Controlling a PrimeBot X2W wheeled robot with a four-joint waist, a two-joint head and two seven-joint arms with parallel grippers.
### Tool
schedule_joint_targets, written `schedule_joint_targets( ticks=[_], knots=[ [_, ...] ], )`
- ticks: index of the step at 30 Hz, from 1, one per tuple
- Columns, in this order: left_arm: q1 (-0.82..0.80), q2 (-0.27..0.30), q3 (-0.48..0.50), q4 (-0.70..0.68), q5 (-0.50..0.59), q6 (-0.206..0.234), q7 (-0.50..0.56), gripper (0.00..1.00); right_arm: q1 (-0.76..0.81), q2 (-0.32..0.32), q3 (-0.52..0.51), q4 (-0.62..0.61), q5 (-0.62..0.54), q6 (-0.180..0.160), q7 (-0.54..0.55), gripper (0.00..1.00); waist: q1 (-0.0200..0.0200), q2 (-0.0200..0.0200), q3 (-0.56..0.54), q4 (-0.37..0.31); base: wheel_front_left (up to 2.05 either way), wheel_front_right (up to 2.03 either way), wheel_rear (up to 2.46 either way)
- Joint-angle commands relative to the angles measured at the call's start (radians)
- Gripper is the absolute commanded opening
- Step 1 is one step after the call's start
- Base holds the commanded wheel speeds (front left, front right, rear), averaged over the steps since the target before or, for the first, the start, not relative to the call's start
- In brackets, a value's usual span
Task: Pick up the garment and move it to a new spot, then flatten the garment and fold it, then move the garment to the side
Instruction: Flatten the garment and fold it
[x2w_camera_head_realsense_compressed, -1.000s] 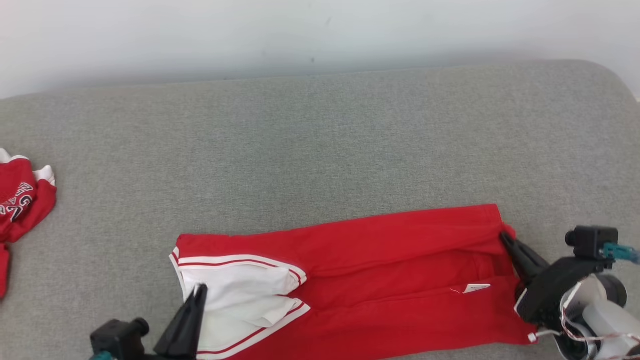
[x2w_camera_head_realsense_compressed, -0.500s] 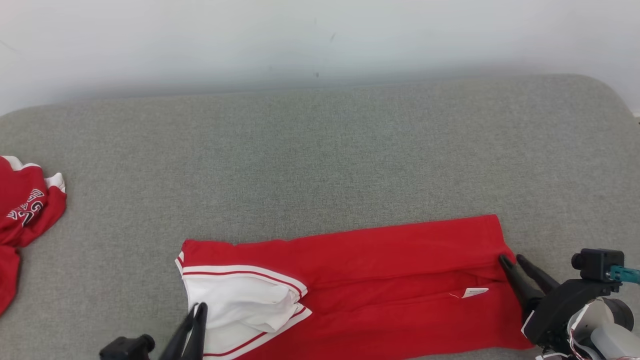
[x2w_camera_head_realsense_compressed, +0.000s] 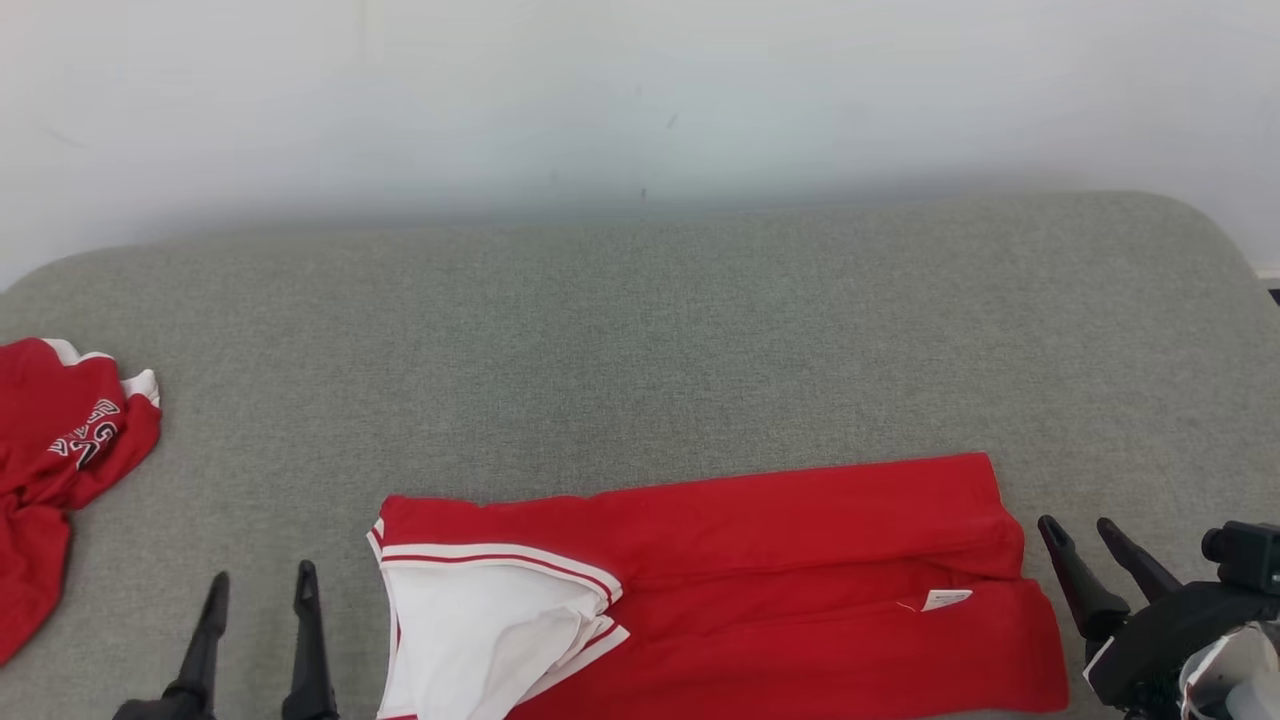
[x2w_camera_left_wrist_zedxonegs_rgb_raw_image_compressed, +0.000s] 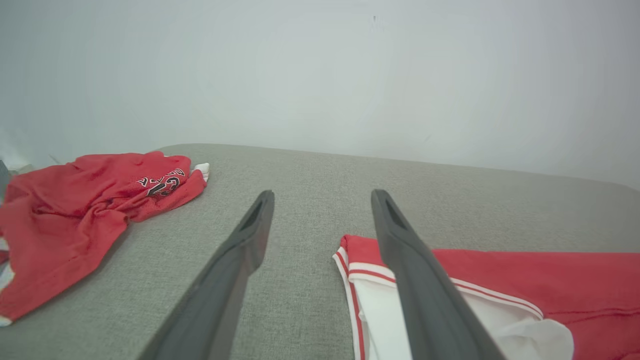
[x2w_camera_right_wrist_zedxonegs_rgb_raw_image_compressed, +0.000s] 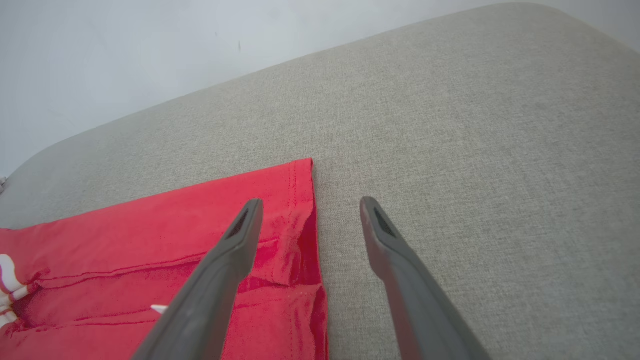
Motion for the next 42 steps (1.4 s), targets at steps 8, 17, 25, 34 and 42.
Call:
schedule_joint_targets(
  ticks=[8,17,25,34,42],
  knots=[
    [0.021,-0.043,0.073,0.015,0.120,0.002,-0.003,1.00,-0.080,0.105,-0.042,0.143,-0.124,-0.003,0.065,1.00,0.0001,0.0000,-0.014,0.039,0.00,0.00,0.00],
    [0.016,-0.087,0.105,0.051,0.163,-0.038,-0.003,1.00,-0.114,0.177,-0.035,0.333,-0.173,-0.003,0.079,1.00,0.0001,0.0000,-0.017,0.065,0.00,0.00,0.00],
    [0.025,-0.104,0.138,0.066,0.176,-0.059,-0.003,1.00,-0.109,0.195,-0.010,0.374,-0.150,-0.003,0.087,0.10,0.0001,0.0000,-0.018,0.062,0.00,0.00,0.00],
    [0.026,-0.122,0.166,0.084,0.201,-0.082,-0.003,1.00,-0.159,0.176,0.004,0.384,-0.120,-0.003,0.049,0.00,0.0001,0.0000,-0.025,0.046,0.00,0.00,0.00],
    [0.045,-0.120,0.190,0.094,0.229,-0.082,-0.003,1.00,-0.167,0.031,-0.056,0.441,-0.097,-0.003,0.002,0.00,0.0001,0.0000,-0.057,0.027,0.00,0.00,0.00]
  ],
)
